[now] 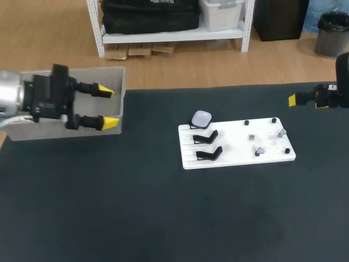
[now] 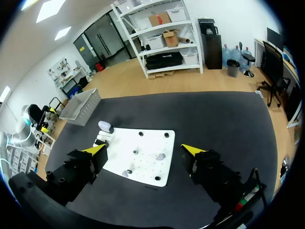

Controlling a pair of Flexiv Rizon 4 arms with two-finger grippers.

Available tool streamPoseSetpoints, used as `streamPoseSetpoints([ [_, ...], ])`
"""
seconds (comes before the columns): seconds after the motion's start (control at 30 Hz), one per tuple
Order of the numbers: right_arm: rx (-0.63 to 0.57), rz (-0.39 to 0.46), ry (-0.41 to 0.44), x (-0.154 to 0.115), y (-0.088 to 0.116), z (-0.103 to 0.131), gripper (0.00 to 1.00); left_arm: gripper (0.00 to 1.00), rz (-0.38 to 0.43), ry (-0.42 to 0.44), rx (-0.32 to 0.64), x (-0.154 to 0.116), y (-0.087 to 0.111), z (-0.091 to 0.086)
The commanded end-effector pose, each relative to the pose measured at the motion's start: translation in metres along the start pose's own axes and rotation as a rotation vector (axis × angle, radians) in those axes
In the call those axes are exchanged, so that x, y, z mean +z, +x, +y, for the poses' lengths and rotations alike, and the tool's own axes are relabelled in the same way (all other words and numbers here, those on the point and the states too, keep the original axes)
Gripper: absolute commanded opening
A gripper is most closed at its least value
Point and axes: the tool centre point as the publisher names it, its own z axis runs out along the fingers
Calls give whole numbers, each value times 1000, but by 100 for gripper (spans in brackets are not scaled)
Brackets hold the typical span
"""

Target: Pick up each earbud case from the left stands, insert the matching earbuds, close the lid, and place the case in the box.

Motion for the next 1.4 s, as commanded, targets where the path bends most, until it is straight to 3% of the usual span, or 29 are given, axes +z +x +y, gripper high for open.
streamPoseSetpoints([
  [0.03, -1, 1, -2, 0, 0, -1, 100, 100, 13, -28, -12, 48, -2, -1],
  [0.13, -1, 1, -2, 0, 0, -1, 100, 100, 9, -2, -18, 70, -5, -5],
  [0.83, -1, 1, -2, 0, 0, -1, 100, 100, 9, -2, -18, 70, -5, -5],
  [1.23, -1, 1, -2, 0, 0, -1, 100, 100, 14, 61, -33, 117, -6, 3],
  [1.4, -1, 1, -2, 0, 0, -1, 100, 100, 68, 90, -48, 131, -8, 3],
])
